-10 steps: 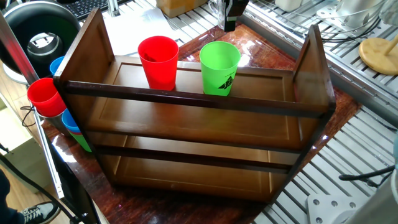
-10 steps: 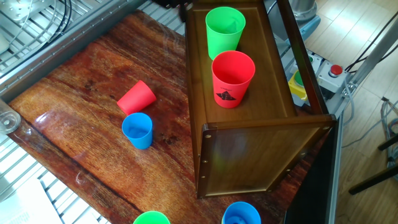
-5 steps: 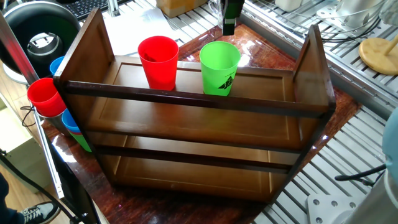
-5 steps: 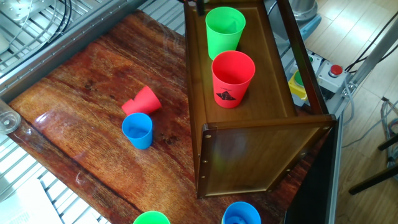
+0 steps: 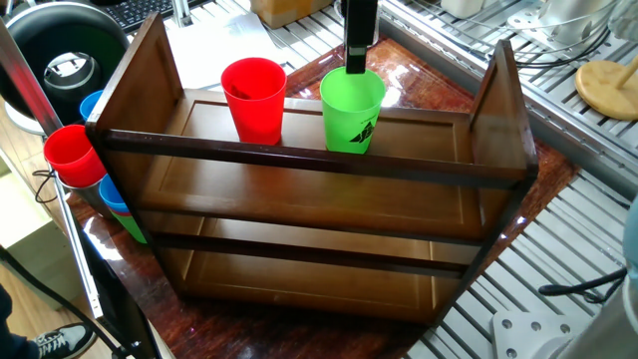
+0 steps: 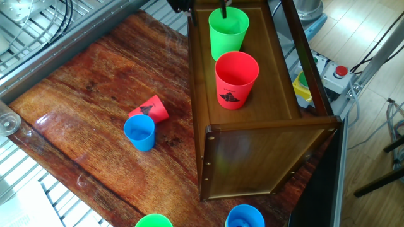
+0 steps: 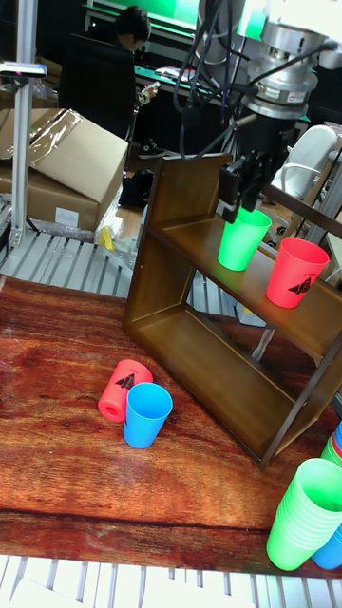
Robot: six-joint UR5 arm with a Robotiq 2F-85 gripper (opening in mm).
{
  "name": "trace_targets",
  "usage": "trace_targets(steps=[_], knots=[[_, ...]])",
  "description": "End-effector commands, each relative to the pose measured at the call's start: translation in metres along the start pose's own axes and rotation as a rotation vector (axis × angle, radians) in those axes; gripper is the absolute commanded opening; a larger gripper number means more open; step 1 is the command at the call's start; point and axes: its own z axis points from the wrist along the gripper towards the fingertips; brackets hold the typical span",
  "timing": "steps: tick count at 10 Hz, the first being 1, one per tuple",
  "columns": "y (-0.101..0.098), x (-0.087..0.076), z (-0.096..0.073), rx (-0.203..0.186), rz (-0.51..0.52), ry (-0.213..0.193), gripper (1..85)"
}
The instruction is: Take the cups off the shelf and stack them together
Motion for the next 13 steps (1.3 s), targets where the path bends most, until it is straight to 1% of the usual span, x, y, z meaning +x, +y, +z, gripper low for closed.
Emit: trace_targets(steps=[1, 2, 3, 4, 5, 6, 7, 9, 10, 11, 12, 13], knots=[[-0.005, -0.01, 0.016, 0.018, -0.009, -0.03, 51.3], [-0.01, -0.01, 0.022, 0.03, -0.017, -0.037, 51.3], [-0.014, -0.011, 0.028, 0.032, -0.025, -0.047, 51.3], [-0.015, -0.011, 0.032, 0.035, -0.028, -0.053, 51.3], [-0.017, -0.01, 0.033, 0.038, -0.027, -0.052, 48.7], [-0.02, -0.008, 0.033, 0.048, 0.007, -0.042, 28.7], [-0.028, -0.002, 0.031, 0.084, 0.032, -0.016, 1.3], [-0.018, -0.001, 0.025, 0.055, 0.055, -0.003, 1.3], [-0.014, -0.001, 0.017, 0.045, 0.06, 0.008, 1.3], [-0.019, -0.002, 0.004, 0.064, 0.019, 0.034, 1.3], [-0.033, -0.003, -0.008, 0.111, -0.046, 0.061, 1.3], [-0.05, -0.009, -0.016, 0.163, -0.103, 0.078, 1.3]])
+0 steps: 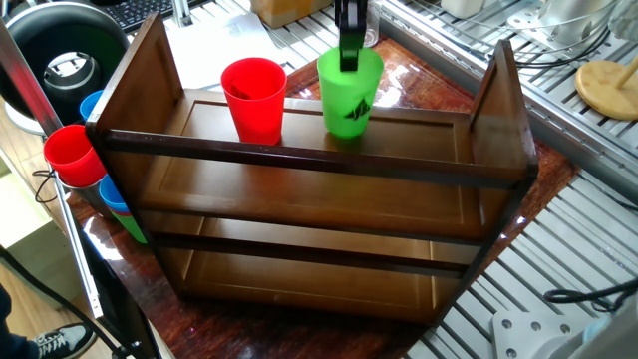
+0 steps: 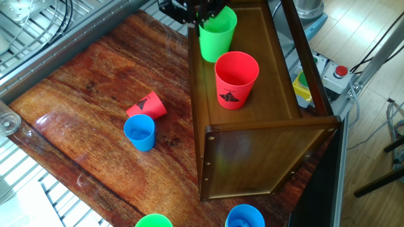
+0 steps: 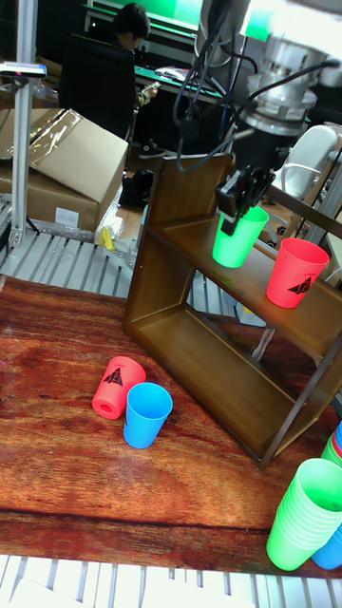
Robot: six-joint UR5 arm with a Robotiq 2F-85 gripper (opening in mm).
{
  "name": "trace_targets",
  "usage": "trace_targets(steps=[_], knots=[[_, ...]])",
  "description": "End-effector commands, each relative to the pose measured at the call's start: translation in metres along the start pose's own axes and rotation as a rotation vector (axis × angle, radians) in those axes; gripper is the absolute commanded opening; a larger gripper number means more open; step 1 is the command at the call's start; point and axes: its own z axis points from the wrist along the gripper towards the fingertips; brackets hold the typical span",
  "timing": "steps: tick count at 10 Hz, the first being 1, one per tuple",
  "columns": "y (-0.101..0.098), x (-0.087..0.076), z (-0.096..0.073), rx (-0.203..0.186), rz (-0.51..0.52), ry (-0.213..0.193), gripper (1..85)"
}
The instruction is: Take the cups off the shelf and stack them together
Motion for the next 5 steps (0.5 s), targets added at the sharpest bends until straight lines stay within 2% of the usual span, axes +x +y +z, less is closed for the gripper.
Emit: trace_targets(steps=[1, 2, 3, 4, 5], knots=[[-0.044, -0.01, -0.021, 0.122, -0.162, 0.04, 1.3], [-0.069, -0.016, -0.014, 0.153, -0.23, 0.028, 1.3], [-0.098, -0.019, -0.005, 0.207, -0.291, 0.036, 1.3], [-0.135, -0.017, 0.008, 0.296, -0.341, 0.066, 1.3], [-0.147, -0.027, 0.03, 0.312, -0.357, 0.039, 1.3]])
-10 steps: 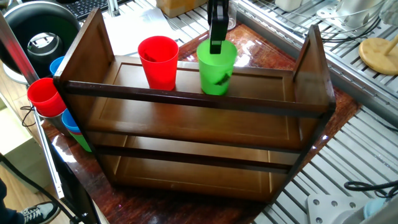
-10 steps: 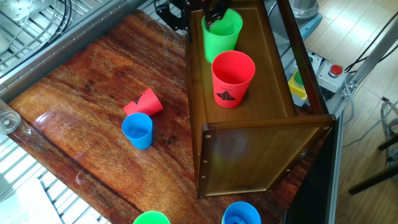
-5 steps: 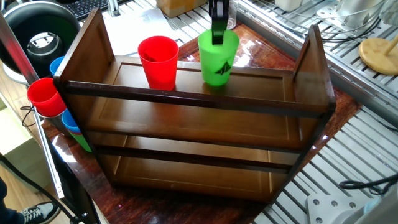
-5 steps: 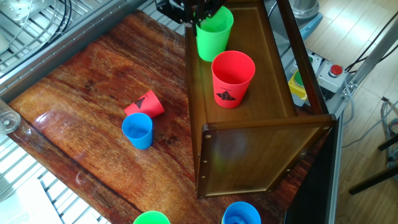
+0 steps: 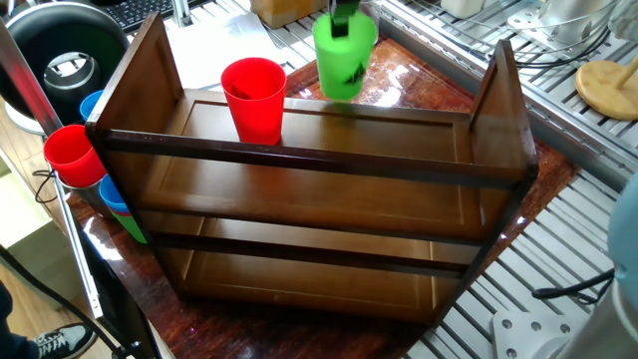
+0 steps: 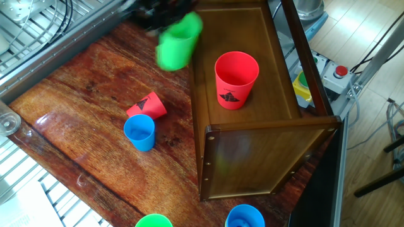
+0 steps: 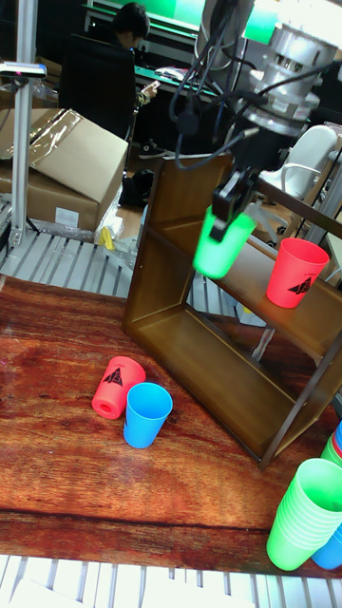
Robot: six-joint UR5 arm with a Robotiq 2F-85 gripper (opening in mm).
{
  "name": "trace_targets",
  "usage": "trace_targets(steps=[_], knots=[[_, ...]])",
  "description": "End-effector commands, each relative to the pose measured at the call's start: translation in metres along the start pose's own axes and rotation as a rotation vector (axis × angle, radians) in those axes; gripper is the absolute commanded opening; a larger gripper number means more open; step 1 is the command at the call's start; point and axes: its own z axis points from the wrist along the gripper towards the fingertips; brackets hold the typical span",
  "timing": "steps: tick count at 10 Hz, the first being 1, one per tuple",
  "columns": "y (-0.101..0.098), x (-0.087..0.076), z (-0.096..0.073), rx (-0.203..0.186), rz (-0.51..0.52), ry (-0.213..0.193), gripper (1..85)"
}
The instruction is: Take the cups off the shelf and stack them together
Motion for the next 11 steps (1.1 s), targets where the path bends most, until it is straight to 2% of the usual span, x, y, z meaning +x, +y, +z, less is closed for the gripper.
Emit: trace_targets(steps=[1, 2, 4, 5, 6, 8, 10, 11], knots=[[-0.048, -0.009, 0.054, 0.104, -0.107, -0.011, 1.3], [-0.052, -0.017, 0.065, 0.118, -0.113, -0.017, 1.3], [-0.056, -0.027, 0.076, 0.143, -0.133, -0.038, 1.3], [-0.059, -0.027, 0.083, 0.159, -0.141, -0.043, 1.3], [-0.054, -0.023, 0.089, 0.143, -0.122, -0.045, 1.3], [-0.035, -0.022, 0.09, 0.071, -0.102, -0.052, 1.3], [0.004, -0.022, 0.09, -0.083, -0.034, -0.057, 1.3], [0.018, -0.012, 0.088, -0.138, 0.033, -0.018, 1.3]])
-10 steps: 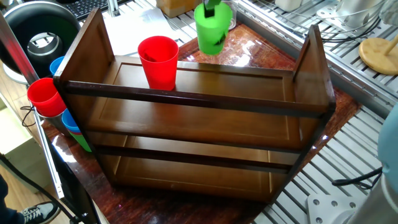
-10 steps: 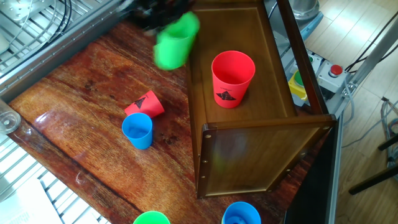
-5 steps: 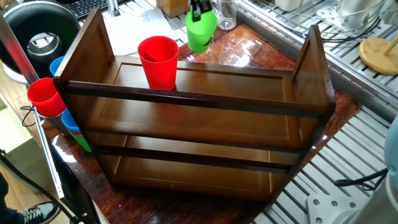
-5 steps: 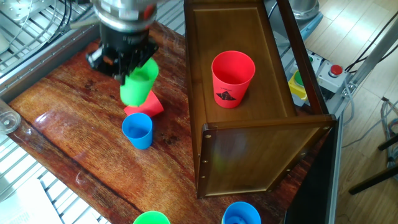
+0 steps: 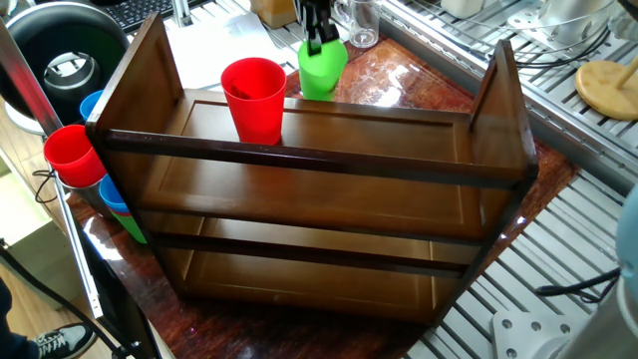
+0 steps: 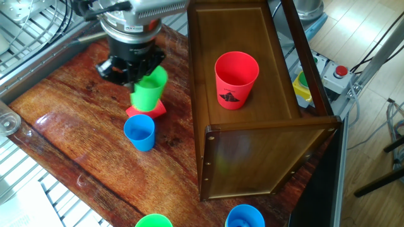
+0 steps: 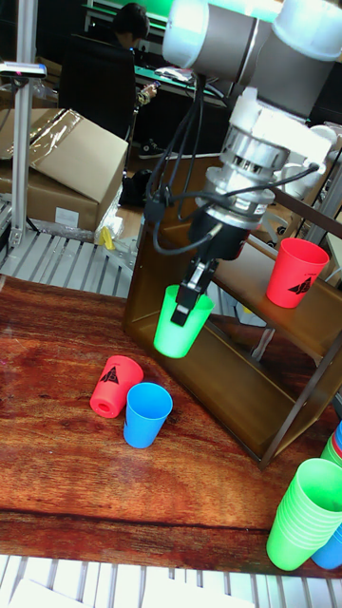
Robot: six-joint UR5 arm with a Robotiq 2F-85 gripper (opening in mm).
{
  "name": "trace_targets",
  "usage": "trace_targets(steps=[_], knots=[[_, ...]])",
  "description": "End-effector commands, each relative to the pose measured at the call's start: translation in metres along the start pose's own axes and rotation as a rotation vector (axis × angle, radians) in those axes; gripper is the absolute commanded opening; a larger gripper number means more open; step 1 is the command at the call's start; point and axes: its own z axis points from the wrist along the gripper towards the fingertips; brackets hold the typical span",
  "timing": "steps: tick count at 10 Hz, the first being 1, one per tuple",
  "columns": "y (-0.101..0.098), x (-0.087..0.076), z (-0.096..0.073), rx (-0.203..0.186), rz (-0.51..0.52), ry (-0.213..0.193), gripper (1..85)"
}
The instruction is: Take the cups off the shelf and stack them together
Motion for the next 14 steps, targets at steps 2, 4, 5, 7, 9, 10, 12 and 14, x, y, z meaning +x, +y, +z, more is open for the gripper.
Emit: trace_targets(steps=[2, 4, 5, 7, 9, 10, 12, 14], knots=[[0.031, 0.015, 0.0, -0.11, 0.202, 0.062, 1.3], [0.023, 0.007, 0.001, -0.085, 0.155, 0.028, 1.3], [0.013, 0.003, 0.009, -0.072, 0.128, 0.009, 1.3], [-0.02, -0.002, 0.03, -0.039, 0.066, -0.02, 1.3], [-0.045, -0.008, 0.05, 0.004, 0.033, -0.042, 1.3], [-0.058, -0.009, 0.061, 0.035, 0.014, -0.044, 1.3], [-0.072, -0.013, 0.082, 0.074, 0.006, -0.053, 1.3], [-0.072, -0.014, 0.094, 0.078, 0.003, -0.056, 1.3]])
